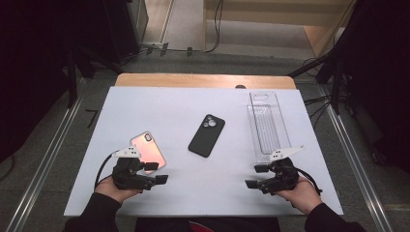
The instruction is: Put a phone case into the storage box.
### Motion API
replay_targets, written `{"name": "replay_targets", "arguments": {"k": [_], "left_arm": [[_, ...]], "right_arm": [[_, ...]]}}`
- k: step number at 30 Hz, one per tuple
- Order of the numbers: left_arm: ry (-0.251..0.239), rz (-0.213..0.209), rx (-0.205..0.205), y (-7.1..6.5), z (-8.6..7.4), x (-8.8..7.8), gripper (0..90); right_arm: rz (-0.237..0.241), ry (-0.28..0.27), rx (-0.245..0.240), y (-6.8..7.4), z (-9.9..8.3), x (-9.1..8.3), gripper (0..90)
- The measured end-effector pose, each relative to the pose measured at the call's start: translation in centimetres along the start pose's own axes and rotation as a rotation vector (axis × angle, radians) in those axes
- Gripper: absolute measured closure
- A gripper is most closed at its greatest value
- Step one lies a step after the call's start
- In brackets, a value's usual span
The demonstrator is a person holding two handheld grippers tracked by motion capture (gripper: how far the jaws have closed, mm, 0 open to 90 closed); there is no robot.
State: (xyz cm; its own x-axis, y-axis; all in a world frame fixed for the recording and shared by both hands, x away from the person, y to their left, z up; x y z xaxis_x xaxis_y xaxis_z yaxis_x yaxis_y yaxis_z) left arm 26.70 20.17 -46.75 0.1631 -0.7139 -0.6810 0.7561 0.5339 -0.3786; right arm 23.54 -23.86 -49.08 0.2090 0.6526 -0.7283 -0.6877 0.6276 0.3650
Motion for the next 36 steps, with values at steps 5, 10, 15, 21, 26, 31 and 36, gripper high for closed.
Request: {"name": "replay_targets", "arguments": {"k": [5, 10, 15, 21, 26, 31, 36], "left_arm": [[0.003, 0.002, -0.005, 0.09, 0.1, 0.01, 28.6], [0.002, 0.009, -0.014, 0.14, 0.05, -0.07, 28.7], [0.004, 0.006, -0.02, 0.04, 0.1, -0.06, 28.8], [0.015, -0.002, -0.025, -0.03, 0.08, 0.11, 28.8], [0.03, -0.01, -0.033, -0.03, 0.02, 0.24, 28.8], [0.036, -0.006, -0.032, -0.08, -0.01, 0.35, 28.7], [0.038, -0.007, -0.036, 0.03, -0.03, 0.34, 28.7]], "right_arm": [[0.025, -0.018, -0.016, 0.15, 0.29, -0.12, 22.1], [0.029, -0.005, -0.02, -0.07, 0.64, -0.13, 22.1], [-0.012, -0.011, -0.004, -0.48, 0.73, -0.28, 21.9], [-0.023, 0.006, 0.002, -0.55, 0.77, -0.25, 21.9], [-0.036, 0.011, 0.014, -0.52, 0.67, -0.28, 21.8], [-0.046, 0.006, 0.022, -0.63, 0.55, -0.42, 21.7], [-0.043, 0.0, 0.026, -0.68, 0.48, -0.55, 21.7]]}}
Point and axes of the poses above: each handheld gripper's, and its own axes: x roughly forward along the jaws, z roughly out of its top, y roughly to its left, the point moved 1 cm from there along x, roughly forward along the jaws, and after that the axes turned 4 degrees about y, right-handed, at the moved point
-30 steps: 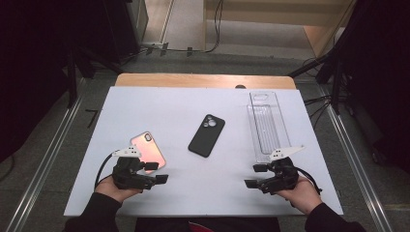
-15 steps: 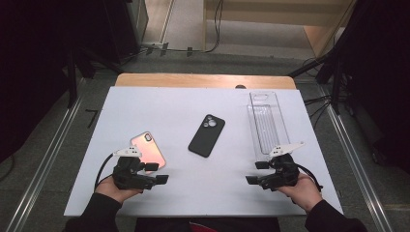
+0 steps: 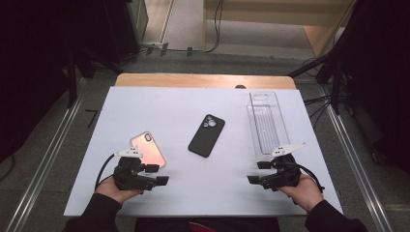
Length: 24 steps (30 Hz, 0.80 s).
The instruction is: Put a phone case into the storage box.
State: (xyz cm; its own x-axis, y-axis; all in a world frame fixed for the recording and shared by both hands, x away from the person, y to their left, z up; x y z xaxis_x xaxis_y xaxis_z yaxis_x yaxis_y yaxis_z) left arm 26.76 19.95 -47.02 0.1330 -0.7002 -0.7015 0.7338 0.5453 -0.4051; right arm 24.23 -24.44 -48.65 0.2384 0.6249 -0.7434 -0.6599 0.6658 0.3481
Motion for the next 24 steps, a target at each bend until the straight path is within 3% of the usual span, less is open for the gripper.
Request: {"name": "replay_targets", "arguments": {"k": [7, 8, 11, 16, 24], "left_arm": [[0.005, 0.011, -0.02, 0.0, 0.1, -0.1, 28.8], [0.021, 0.038, -0.042, 0.0, 0.2, -0.2, 28.8], [0.016, 0.059, -0.049, 0.1, 0.3, -0.5, 29.1], [-0.029, 0.108, -0.051, 0.3, 0.6, -1.4, 29.1], [-0.06, 0.148, -0.082, 1.2, 0.8, -2.5, 31.9]], "right_arm": [[0.001, 0.001, -0.005, 0.0, 0.0, 0.0, 21.8], [0.001, 0.004, -0.008, 0.1, -0.1, 0.0, 21.8], [0.002, 0.009, -0.013, 0.3, -0.1, 0.0, 21.7], [-0.001, 0.015, -0.016, 0.2, -0.1, 0.0, 21.7], [-0.004, 0.016, -0.013, 0.2, -0.1, 0.0, 21.8]]}}
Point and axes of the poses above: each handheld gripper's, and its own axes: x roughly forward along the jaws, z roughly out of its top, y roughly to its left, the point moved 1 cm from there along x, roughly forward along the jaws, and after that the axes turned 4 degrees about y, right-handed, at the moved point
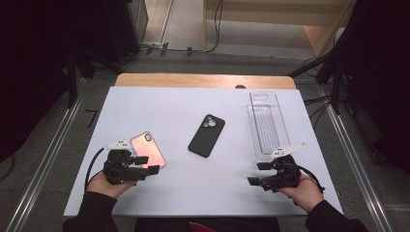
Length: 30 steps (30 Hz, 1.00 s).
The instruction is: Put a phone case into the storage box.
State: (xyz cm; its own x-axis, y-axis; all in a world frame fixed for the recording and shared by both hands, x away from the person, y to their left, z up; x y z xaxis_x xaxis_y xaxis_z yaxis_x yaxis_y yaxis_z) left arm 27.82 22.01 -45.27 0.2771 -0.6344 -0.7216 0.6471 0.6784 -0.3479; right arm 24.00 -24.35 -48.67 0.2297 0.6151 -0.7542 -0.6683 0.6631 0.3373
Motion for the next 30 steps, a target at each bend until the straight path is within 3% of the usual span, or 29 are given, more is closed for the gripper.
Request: {"name": "replay_targets", "arguments": {"k": [7, 14, 15, 18, 19, 20, 21, 22, 23, 26, 30], "left_arm": [[-0.014, 0.071, -0.056, 2.4, 0.1, -0.8, 32.8], [0.003, 0.133, -0.095, 4.3, 0.4, -0.8, 36.5], [0.002, 0.147, -0.099, 4.6, 0.4, -0.9, 38.6], [0.011, 0.158, -0.178, 5.9, 0.5, -1.4, 45.7], [0.011, 0.158, -0.178, 5.9, 0.5, -1.4, 48.8], [0.029, 0.153, -0.224, 6.4, 0.6, -1.6, 48.8], [0.037, 0.171, -0.227, 6.6, 0.7, -1.7, 55.3], [0.049, 0.227, -0.195, 6.9, 1.0, -1.7, 67.0], [0.054, 0.244, -0.189, 7.3, 1.1, -1.6, 69.8], [0.057, 0.245, -0.193, 8.3, 1.5, -1.3, 89.9], [0.078, 0.243, -0.215, 9.2, 1.8, -0.7, 90.0]], "right_arm": [[-0.002, 0.002, -0.003, 0.0, 0.0, 0.0, 21.8], [-0.004, 0.004, -0.003, 0.0, 0.0, 0.1, 21.8], [-0.004, 0.004, -0.003, 0.0, 0.0, 0.1, 21.8], [-0.006, 0.005, -0.005, 0.0, 0.0, 0.1, 21.8], [-0.006, 0.004, -0.004, 0.0, 0.0, 0.1, 21.8], [-0.006, 0.004, -0.004, 0.0, 0.0, 0.1, 21.8], [-0.006, 0.005, -0.004, 0.0, 0.0, 0.1, 21.8], [-0.005, 0.007, -0.004, 0.1, 0.0, 0.1, 21.8], [-0.004, 0.006, -0.004, 0.1, 0.0, 0.1, 21.8], [-0.007, 0.007, -0.003, 0.1, 0.0, 0.1, 21.8], [-0.01, 0.008, -0.003, 0.0, 0.0, 0.1, 21.8]]}}
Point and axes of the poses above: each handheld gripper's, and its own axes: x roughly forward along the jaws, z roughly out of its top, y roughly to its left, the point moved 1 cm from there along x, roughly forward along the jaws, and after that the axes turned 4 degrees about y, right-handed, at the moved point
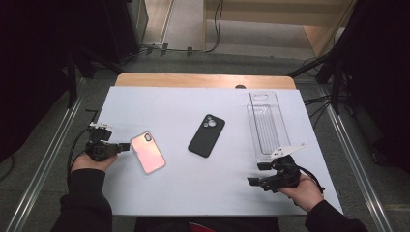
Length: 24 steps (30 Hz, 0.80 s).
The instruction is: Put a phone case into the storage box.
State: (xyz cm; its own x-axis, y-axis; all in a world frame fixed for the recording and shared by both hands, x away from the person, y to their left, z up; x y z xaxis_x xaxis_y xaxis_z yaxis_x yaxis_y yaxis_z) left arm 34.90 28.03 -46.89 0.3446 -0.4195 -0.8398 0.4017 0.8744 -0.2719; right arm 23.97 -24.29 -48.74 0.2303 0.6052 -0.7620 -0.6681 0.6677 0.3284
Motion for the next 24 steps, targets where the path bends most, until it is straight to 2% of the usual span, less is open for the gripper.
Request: {"name": "replay_targets", "arguments": {"k": [6, 11, 24], "left_arm": [[0.038, 0.044, -0.022, 1.0, 0.4, 1.4, 89.9], [0.045, 0.043, -0.028, 1.0, 0.6, 2.1, 89.8], [0.007, 0.003, -0.018, 0.7, 1.6, 3.3, 89.7]], "right_arm": [[-0.002, 0.001, 0.001, 0.0, 0.0, 0.0, 22.0], [-0.002, 0.002, 0.002, 0.0, 0.0, 0.0, 22.0], [-0.001, 0.008, 0.0, 0.1, 0.0, 0.0, 22.0]]}}
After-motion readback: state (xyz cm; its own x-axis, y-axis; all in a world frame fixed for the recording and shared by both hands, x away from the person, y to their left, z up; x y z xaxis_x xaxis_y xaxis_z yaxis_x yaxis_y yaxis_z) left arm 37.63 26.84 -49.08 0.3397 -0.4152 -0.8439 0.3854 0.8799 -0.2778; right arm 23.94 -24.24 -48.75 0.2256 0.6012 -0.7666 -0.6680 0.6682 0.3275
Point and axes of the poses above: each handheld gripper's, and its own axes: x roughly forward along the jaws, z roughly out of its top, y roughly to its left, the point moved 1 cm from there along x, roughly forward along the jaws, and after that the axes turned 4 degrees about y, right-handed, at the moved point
